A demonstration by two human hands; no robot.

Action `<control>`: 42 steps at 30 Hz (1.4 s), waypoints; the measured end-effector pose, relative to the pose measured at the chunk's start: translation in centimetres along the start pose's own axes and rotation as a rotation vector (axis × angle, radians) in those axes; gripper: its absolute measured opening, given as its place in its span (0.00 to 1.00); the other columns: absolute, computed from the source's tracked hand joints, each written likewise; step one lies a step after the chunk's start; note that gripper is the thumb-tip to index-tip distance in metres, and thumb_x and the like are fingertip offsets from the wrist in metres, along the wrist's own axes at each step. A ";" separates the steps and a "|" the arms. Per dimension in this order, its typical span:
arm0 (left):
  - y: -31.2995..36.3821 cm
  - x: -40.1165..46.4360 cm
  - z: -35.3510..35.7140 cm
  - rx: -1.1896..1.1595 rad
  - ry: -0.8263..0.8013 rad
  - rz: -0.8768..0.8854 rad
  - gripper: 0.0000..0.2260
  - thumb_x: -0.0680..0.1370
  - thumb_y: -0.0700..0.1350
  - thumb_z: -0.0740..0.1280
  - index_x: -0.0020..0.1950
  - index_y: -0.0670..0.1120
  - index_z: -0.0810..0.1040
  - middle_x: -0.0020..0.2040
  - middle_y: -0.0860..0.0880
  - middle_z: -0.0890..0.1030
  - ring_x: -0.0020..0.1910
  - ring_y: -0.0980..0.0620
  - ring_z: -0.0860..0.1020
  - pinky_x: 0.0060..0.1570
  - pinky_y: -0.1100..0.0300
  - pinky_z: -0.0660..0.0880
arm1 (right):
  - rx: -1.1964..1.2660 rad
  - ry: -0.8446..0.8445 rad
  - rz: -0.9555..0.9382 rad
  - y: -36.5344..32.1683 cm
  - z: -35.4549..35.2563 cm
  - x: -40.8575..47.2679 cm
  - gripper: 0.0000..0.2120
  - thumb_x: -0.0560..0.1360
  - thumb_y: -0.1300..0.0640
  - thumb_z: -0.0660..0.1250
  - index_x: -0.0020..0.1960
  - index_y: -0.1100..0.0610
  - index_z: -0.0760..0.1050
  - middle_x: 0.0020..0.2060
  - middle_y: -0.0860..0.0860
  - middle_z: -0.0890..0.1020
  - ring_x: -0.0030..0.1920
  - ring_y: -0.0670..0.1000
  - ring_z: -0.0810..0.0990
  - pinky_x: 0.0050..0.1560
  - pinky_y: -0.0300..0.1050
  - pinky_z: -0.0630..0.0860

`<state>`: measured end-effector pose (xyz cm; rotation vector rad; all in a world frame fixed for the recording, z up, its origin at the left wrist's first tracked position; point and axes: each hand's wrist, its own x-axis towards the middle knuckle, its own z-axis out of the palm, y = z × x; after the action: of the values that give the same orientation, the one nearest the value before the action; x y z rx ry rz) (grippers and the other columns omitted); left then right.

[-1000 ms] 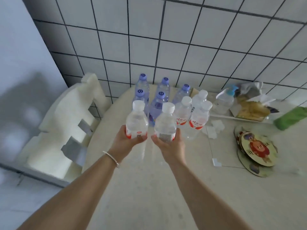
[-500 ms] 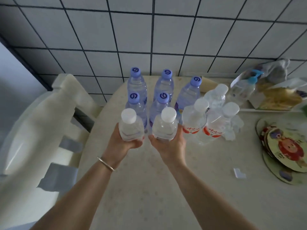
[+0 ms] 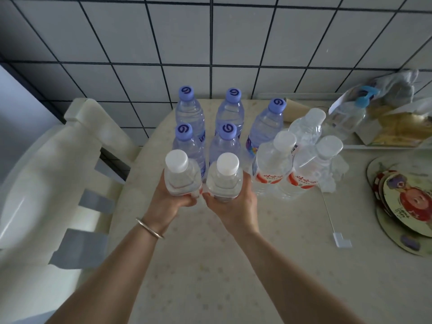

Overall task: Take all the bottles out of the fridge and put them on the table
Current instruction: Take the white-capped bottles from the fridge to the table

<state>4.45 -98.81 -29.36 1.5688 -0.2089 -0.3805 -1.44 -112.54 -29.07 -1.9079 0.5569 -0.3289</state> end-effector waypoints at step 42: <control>7.3 -43.2 7.2 0.256 0.416 0.226 0.14 0.74 0.41 0.69 0.59 0.47 0.73 0.56 0.46 0.77 0.51 0.50 0.77 0.43 0.74 0.68 | -0.110 -0.024 -0.136 -6.2 -19.9 -39.8 0.32 0.69 0.40 0.68 0.68 0.49 0.61 0.58 0.46 0.72 0.58 0.47 0.73 0.55 0.44 0.71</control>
<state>-37.40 -90.11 -17.39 1.8157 -0.1122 0.1581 -43.31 -105.58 -14.42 -2.0584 0.4379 -0.3694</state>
